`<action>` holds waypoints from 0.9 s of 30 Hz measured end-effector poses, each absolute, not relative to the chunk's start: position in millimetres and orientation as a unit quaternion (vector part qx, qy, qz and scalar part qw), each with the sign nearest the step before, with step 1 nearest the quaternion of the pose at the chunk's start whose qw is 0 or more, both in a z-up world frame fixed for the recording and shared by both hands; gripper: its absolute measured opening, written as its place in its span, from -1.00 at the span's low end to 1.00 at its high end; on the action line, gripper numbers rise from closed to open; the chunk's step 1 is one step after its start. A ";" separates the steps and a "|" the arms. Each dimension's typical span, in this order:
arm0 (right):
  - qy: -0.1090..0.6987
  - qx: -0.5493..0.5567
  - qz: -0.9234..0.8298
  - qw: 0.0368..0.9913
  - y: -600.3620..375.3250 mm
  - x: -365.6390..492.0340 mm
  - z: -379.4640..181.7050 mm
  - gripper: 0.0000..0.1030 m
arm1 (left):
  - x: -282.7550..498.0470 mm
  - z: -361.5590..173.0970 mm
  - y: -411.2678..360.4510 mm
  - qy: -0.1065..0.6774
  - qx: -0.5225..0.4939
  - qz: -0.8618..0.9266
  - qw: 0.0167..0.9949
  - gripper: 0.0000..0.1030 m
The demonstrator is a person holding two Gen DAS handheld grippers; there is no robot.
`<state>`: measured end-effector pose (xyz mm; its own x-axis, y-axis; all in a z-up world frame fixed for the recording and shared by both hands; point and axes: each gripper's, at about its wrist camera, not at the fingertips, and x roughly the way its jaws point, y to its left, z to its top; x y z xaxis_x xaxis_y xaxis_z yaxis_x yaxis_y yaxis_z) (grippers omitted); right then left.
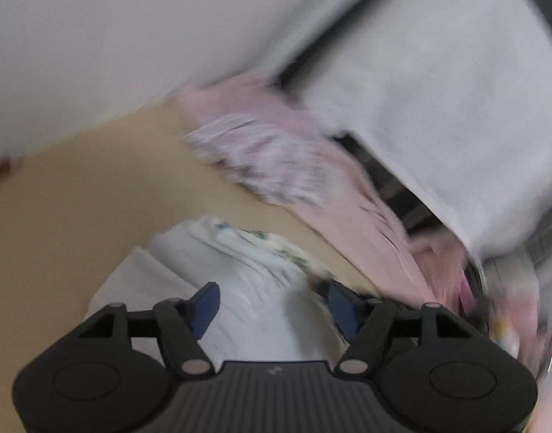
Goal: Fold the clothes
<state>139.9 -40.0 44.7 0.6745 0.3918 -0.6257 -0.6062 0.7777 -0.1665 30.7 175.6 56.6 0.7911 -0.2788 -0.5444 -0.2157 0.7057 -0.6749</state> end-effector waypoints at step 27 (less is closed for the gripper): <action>0.362 -0.117 0.347 0.857 -65.8 94.5 36.5 -0.83 | 97.8 -12.2 218.0 0.233 -0.548 -0.024 0.803 -0.97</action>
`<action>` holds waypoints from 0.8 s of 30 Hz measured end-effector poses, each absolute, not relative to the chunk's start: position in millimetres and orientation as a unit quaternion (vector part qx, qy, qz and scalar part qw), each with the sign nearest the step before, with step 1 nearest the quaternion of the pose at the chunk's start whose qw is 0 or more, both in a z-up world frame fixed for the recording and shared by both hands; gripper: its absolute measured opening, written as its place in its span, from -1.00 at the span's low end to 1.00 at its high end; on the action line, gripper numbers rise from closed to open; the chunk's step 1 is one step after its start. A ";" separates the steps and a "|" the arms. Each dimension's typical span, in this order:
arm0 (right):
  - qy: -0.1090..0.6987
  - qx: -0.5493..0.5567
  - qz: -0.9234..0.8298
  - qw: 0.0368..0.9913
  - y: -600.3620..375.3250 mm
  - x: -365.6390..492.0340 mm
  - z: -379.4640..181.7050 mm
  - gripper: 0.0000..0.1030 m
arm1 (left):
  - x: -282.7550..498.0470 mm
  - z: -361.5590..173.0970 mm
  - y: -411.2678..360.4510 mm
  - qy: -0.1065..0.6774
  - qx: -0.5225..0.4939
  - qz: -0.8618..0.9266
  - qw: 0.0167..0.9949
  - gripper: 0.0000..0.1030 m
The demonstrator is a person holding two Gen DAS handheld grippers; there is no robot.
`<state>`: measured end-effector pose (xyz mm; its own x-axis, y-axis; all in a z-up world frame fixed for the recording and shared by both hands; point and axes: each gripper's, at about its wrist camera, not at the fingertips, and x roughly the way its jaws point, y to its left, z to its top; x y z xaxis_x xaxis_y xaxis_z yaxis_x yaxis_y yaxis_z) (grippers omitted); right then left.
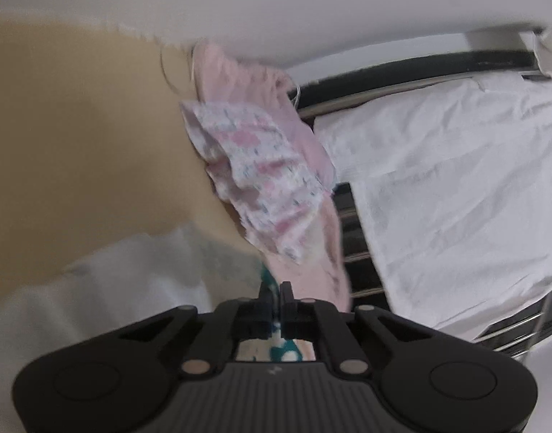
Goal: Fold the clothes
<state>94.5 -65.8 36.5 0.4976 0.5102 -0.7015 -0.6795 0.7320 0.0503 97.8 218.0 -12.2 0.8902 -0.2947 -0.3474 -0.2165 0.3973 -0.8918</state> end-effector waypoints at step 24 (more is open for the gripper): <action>0.303 -0.107 0.378 0.868 -53.0 80.2 36.5 -0.62 | 91.5 28.2 162.4 0.323 -0.273 -0.008 0.906 -0.41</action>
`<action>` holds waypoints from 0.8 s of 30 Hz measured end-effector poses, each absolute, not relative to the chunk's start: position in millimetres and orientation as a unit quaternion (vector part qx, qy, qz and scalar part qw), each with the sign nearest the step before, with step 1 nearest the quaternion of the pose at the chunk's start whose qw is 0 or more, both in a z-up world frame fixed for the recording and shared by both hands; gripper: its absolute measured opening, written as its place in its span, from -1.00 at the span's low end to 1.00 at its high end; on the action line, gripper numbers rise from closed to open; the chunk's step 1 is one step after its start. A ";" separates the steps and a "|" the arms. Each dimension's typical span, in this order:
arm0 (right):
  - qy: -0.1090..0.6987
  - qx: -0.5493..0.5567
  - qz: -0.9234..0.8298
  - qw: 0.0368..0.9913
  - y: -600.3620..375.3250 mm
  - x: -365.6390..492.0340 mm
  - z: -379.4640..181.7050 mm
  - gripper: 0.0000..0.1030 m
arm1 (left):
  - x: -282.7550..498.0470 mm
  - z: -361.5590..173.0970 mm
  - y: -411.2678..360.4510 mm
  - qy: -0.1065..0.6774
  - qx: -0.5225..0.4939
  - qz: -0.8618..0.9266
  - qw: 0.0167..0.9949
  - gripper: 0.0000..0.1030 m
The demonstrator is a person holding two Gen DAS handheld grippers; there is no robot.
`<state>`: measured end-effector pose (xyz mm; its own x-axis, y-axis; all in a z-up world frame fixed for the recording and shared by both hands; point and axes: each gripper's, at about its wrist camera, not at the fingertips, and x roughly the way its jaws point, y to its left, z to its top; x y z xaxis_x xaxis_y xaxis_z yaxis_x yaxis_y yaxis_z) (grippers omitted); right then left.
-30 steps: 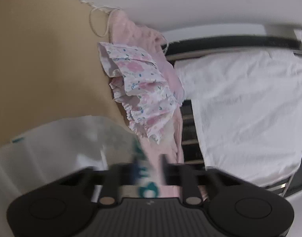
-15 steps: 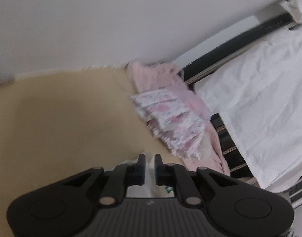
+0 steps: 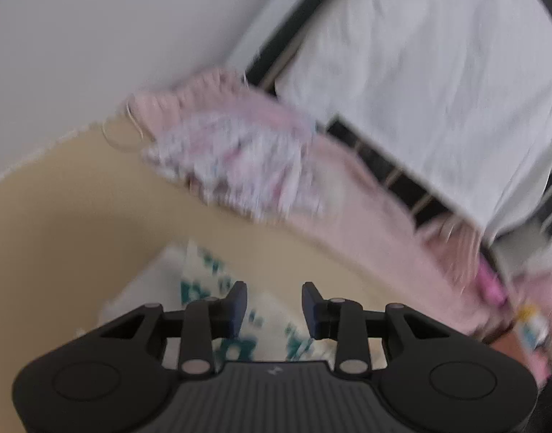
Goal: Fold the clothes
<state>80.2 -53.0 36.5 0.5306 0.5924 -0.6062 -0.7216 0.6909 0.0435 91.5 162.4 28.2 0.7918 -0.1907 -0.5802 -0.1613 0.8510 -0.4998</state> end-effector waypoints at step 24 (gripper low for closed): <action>0.169 -0.190 0.480 0.840 -91.2 -126.1 26.4 -0.15 | -102.8 35.9 208.0 0.279 -0.231 -0.217 0.906 -0.08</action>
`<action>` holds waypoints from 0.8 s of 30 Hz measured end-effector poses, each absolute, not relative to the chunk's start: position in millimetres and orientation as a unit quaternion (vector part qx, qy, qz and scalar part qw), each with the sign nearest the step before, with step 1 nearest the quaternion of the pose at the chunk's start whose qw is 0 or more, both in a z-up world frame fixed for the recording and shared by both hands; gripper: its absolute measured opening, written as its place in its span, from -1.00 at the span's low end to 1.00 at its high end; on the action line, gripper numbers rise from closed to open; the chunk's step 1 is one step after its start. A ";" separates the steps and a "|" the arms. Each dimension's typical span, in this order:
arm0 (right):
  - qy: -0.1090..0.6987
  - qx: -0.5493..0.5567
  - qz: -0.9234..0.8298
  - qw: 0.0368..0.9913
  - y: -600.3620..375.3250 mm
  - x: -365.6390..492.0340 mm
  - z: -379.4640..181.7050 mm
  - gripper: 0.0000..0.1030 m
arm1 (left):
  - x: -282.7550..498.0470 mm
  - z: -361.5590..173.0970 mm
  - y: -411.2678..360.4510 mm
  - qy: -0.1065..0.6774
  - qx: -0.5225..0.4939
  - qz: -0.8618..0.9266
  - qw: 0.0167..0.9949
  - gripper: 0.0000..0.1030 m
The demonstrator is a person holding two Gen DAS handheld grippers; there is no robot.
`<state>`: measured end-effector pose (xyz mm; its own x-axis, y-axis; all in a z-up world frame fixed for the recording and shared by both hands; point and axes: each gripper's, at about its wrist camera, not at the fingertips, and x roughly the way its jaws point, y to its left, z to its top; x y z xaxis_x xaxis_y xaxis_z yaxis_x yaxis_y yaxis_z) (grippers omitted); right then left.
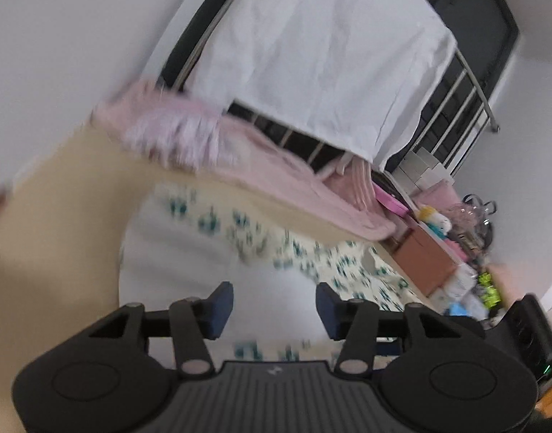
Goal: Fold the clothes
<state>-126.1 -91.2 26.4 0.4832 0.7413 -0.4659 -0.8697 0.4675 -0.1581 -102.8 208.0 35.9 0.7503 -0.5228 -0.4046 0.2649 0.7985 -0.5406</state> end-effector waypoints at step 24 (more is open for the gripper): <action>0.334 0.026 0.400 0.853 -91.8 -25.8 8.3 -0.06 | -73.3 -2.1 182.1 0.301 -0.129 -0.250 0.911 -0.81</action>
<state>-25.8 -91.8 8.3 0.4570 0.6995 -0.5494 -0.6651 0.6789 0.3110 -73.3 182.1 -2.1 0.6942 -0.5326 -0.4842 0.3768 0.8420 -0.3861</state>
